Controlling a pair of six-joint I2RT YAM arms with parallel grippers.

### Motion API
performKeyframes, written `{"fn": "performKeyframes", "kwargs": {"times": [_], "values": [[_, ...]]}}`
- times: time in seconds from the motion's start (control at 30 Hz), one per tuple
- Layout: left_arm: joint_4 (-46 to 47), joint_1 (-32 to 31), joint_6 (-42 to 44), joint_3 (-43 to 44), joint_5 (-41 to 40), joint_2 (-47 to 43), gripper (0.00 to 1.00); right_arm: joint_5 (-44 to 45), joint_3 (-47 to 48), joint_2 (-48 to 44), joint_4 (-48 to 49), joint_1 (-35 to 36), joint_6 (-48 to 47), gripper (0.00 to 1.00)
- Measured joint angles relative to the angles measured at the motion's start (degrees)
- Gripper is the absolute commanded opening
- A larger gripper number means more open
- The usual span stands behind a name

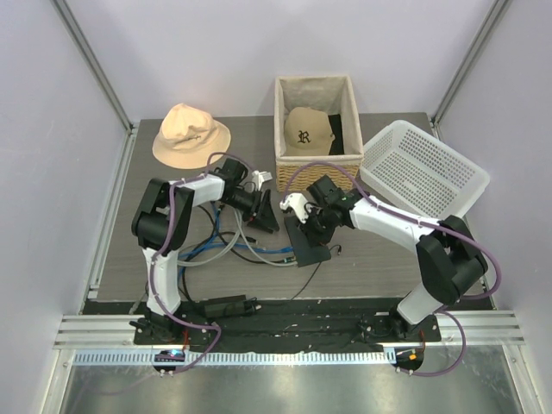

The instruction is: Pull the plug from the switch port

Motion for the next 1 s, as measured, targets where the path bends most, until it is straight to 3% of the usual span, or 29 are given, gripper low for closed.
{"fn": "performKeyframes", "kwargs": {"times": [1.0], "values": [[2.4,-6.0,2.5,0.0,4.5,5.9,0.53,0.2,-2.7,2.9,6.3,0.0,7.6,0.01]]}}
